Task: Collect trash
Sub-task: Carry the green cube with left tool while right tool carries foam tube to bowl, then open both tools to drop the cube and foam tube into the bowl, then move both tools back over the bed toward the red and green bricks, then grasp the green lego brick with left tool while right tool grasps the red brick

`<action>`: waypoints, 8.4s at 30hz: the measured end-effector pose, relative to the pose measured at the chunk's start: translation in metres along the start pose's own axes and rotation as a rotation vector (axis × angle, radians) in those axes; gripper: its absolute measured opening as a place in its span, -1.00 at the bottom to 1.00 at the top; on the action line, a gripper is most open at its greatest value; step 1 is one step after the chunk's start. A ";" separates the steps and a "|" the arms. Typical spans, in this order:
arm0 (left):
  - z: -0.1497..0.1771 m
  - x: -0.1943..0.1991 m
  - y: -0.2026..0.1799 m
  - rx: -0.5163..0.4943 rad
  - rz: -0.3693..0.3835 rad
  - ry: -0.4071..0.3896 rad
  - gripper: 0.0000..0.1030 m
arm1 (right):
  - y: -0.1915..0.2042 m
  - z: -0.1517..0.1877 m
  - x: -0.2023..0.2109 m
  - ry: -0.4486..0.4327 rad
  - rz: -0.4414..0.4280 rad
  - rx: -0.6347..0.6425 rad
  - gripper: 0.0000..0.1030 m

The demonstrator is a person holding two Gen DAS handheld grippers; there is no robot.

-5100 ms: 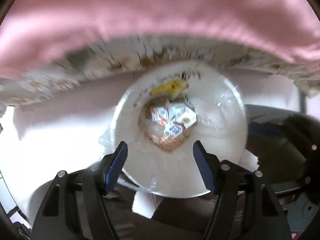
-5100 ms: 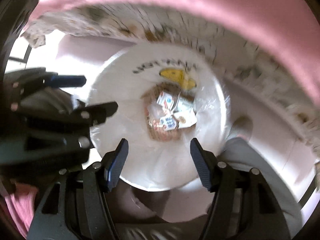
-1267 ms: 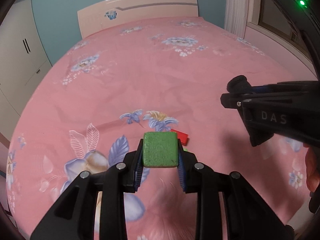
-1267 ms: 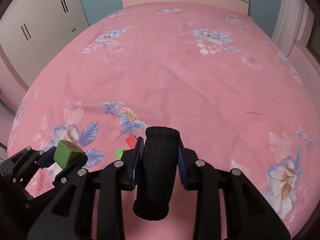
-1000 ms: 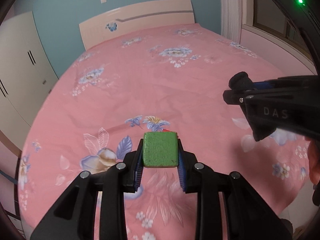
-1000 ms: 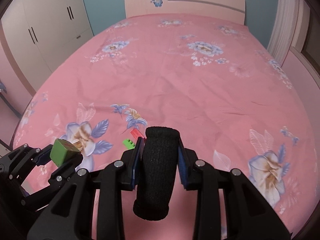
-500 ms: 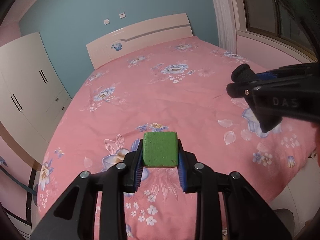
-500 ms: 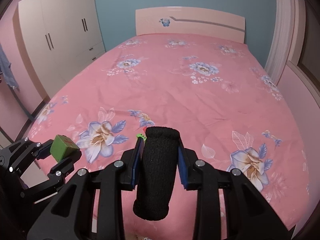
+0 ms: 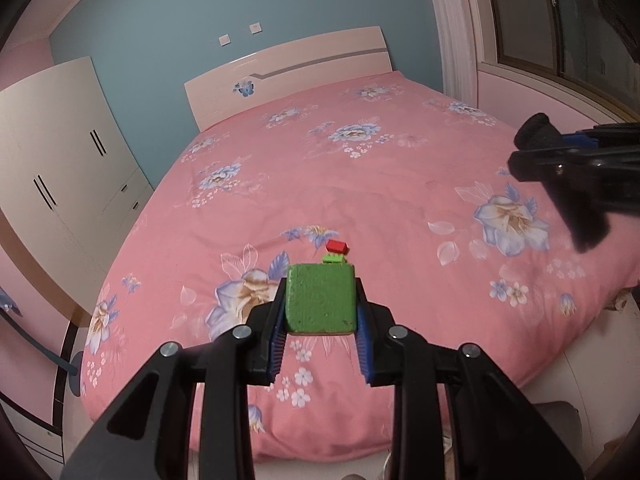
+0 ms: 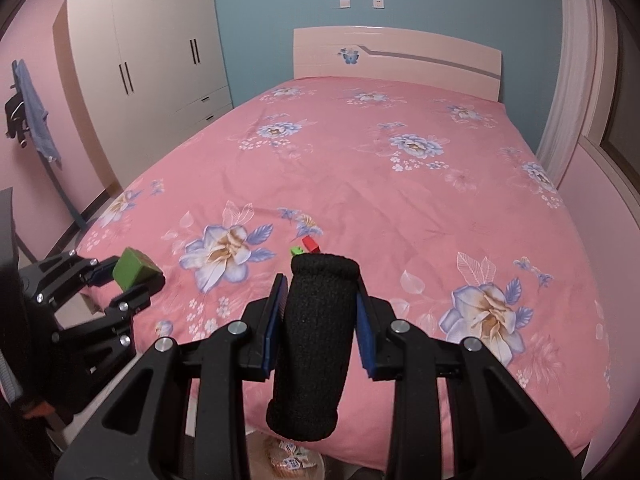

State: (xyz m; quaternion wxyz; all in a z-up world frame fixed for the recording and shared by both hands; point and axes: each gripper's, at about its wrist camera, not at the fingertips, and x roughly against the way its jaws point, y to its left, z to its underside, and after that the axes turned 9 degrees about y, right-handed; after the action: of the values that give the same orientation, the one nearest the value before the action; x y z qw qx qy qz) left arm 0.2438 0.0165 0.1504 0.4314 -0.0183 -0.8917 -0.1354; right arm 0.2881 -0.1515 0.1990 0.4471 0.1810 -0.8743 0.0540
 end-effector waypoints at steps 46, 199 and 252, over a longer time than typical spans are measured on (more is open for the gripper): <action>0.220 -0.112 -0.106 -0.139 0.221 0.445 -0.38 | 0.042 0.251 -0.133 0.427 -0.207 0.124 -0.36; -0.013 -0.250 -0.006 0.015 0.152 0.170 0.64 | -0.036 -0.046 -0.258 0.139 -0.066 0.279 0.28; -0.034 -0.381 0.022 0.122 0.354 0.188 -0.13 | -0.016 -0.110 -0.464 0.358 -0.172 0.253 -0.59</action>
State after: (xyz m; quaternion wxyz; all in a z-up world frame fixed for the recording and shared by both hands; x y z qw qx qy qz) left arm 0.5118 0.0610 -0.1198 0.5303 -0.1360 -0.8368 -0.0044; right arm 0.6261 -0.0139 -0.1085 0.5717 0.2968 -0.7488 0.1562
